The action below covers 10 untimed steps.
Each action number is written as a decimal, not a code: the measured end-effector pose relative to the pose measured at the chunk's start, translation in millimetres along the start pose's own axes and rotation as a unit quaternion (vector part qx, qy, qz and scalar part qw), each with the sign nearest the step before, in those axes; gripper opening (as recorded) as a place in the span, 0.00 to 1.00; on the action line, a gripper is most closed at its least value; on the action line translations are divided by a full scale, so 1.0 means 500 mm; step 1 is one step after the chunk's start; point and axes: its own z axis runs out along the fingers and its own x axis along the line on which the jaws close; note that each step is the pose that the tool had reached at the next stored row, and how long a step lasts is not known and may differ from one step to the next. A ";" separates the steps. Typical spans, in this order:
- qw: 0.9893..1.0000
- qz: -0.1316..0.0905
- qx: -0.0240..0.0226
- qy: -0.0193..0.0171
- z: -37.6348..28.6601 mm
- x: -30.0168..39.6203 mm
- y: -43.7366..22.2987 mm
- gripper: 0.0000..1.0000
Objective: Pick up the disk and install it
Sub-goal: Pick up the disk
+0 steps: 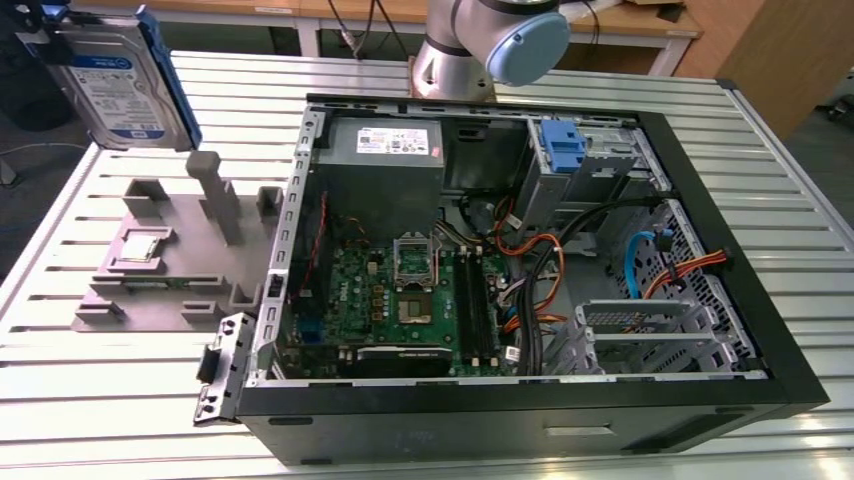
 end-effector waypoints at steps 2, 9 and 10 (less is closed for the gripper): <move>1.000 0.000 0.000 0.000 -0.003 0.000 0.000 0.37; 1.000 0.000 0.000 0.000 -0.015 0.000 0.000 0.37; 1.000 0.000 0.000 0.000 -0.016 0.000 0.000 0.37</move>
